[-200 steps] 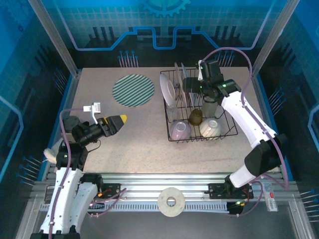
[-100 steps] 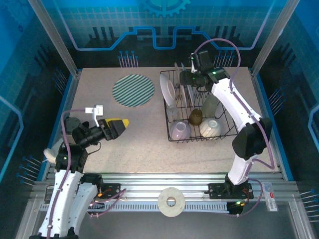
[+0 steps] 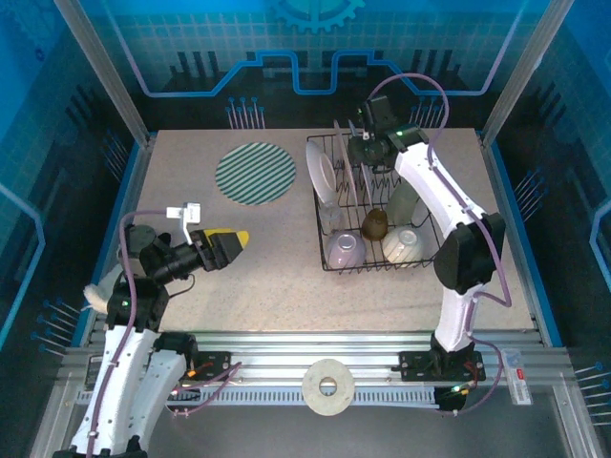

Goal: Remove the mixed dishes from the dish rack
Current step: Pick up the plate from the dish rack.

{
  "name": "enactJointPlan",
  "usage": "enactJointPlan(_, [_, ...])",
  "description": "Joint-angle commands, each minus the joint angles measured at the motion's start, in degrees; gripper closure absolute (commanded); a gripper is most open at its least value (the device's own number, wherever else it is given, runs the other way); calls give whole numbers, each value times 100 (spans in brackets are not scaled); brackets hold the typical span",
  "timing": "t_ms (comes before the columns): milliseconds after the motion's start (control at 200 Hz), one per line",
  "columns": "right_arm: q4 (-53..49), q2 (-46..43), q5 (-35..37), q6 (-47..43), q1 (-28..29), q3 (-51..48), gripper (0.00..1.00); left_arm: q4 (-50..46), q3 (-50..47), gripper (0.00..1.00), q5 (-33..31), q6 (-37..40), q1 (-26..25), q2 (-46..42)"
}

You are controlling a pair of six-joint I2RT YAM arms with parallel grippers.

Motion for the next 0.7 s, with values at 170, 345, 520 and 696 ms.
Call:
enactJointPlan(170, [-24, 58, 961, -68, 356, 24, 54, -100, 186, 1, 81, 183, -48, -69])
enactJointPlan(345, [-60, 138, 1205, -110, 467, 115, 63, -117, 183, 1, 80, 192, -57, -69])
enactJointPlan(520, [-144, 203, 1314, -114, 499, 218, 77, -131, 186, 1, 68, 192, -57, -70])
enactJointPlan(696, [-176, 219, 1367, -114, 539, 263, 87, -136, 186, 1, 64, 197, -66, -70])
